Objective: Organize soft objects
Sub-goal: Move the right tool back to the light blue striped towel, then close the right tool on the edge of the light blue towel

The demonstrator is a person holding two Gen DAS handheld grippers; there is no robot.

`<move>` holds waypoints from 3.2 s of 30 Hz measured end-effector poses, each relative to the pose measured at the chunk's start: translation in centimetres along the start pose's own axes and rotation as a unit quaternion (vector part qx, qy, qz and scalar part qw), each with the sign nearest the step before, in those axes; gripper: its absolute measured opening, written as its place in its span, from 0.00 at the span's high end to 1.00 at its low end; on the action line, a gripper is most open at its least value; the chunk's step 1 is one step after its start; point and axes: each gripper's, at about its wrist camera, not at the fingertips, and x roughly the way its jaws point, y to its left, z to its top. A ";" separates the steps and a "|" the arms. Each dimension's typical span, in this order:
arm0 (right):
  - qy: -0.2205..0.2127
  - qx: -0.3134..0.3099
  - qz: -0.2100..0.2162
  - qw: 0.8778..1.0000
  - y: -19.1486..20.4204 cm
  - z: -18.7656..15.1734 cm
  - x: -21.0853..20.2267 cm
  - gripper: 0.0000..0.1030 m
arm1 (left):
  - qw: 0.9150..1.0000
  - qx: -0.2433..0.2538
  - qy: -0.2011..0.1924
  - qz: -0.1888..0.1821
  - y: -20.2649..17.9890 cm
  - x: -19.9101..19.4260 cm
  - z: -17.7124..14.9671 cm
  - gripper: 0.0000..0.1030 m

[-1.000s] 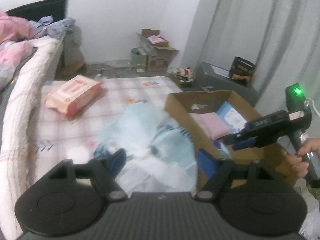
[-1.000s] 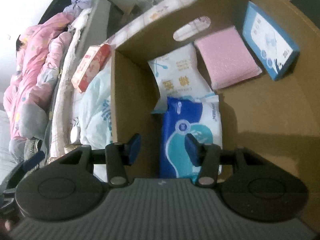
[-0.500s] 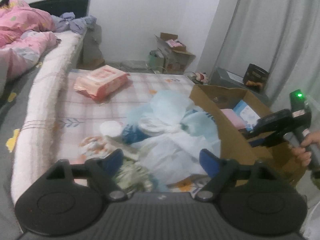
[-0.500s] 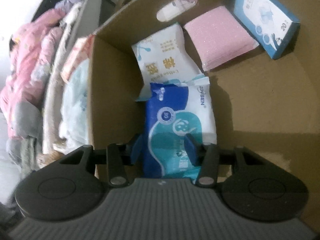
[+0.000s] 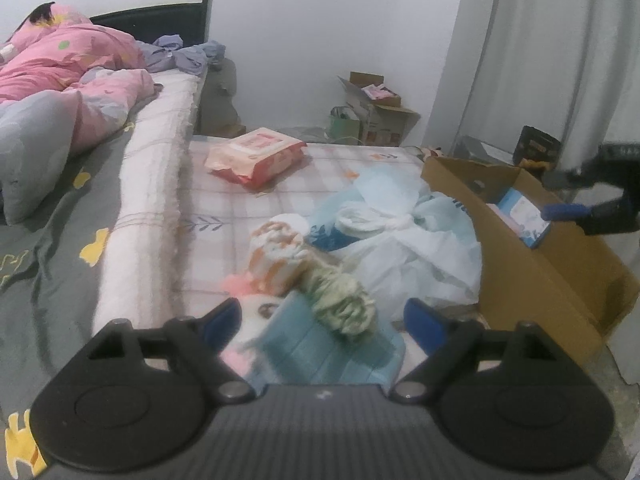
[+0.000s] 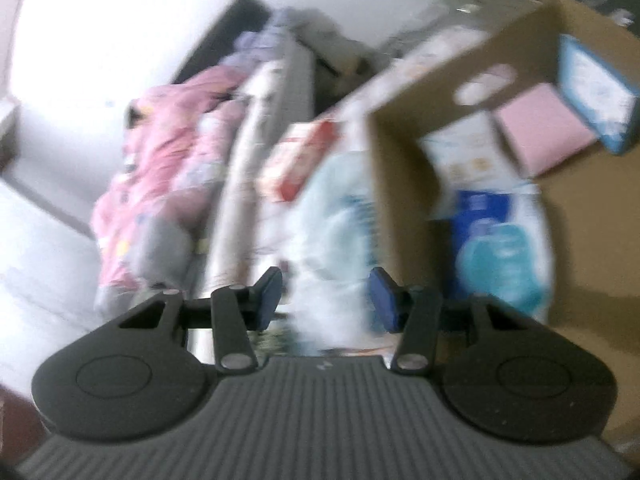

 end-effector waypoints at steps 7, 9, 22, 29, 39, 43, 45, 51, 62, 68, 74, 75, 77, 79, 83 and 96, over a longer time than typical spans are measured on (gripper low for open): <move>0.053 -0.021 0.075 0.996 5.2 -3.3 4.2 0.50 | 1.000 0.014 -0.006 0.008 0.1 -1.0 -1.9 0.13; 0.070 -0.014 0.075 0.995 5.6 -4.4 5.9 0.49 | 1.000 0.012 -0.007 0.010 0.4 -1.2 -2.6 0.13; 0.135 0.059 -0.001 0.989 2.3 -12.0 12.4 0.48 | 0.999 0.040 -0.010 0.000 1.8 1.3 -2.7 0.29; 0.145 0.078 -0.033 0.986 0.5 -14.5 13.9 0.48 | 0.998 0.042 0.039 0.011 2.5 5.3 -1.9 0.49; 0.146 0.072 -0.027 0.986 0.6 -15.8 16.5 0.76 | 0.998 0.038 0.042 0.007 2.0 4.2 -1.9 0.91; 0.140 0.062 -0.031 0.988 0.7 -16.0 16.6 0.91 | 0.998 0.025 0.052 -0.002 1.5 3.4 -2.6 0.92; 0.135 0.067 -0.025 0.988 0.5 -16.1 16.3 0.92 | 0.998 0.007 0.065 -0.018 1.6 2.9 -3.1 0.93; 0.109 0.043 -0.006 0.993 1.2 -15.4 12.8 0.97 | 0.988 -0.077 0.107 -0.083 2.9 1.3 -5.0 0.93; 0.110 0.020 -0.028 0.993 0.8 -15.0 8.4 0.94 | 0.983 -0.062 0.150 -0.085 0.9 0.9 -8.6 0.72; 0.122 0.006 -0.046 0.991 0.9 -15.8 8.4 0.83 | 0.992 -0.042 0.097 -0.067 1.3 -0.9 -7.8 0.47; 0.147 -0.020 -0.105 0.983 1.1 -16.2 10.2 0.63 | 0.993 -0.019 0.111 -0.043 0.6 1.7 -7.6 0.47; 0.157 -0.021 -0.108 0.981 1.0 -16.4 10.5 0.61 | 0.993 -0.012 0.114 -0.041 0.4 2.3 -7.7 0.48; 0.160 -0.037 -0.105 0.981 1.4 -16.7 10.8 0.58 | 0.991 -0.004 0.125 -0.043 0.1 3.4 -8.3 0.53; 0.162 -0.051 -0.112 0.979 2.0 -16.8 11.2 0.58 | 0.989 -0.006 0.138 -0.047 0.0 4.3 -8.6 0.64; 0.160 -0.062 -0.104 0.980 2.5 -16.9 11.6 0.60 | 0.985 -0.028 0.155 -0.062 0.3 4.9 -9.3 0.69; 0.111 -0.040 -0.003 0.993 3.0 -15.8 8.7 0.91 | 0.984 -0.003 0.144 -0.105 -1.1 4.1 -9.8 0.66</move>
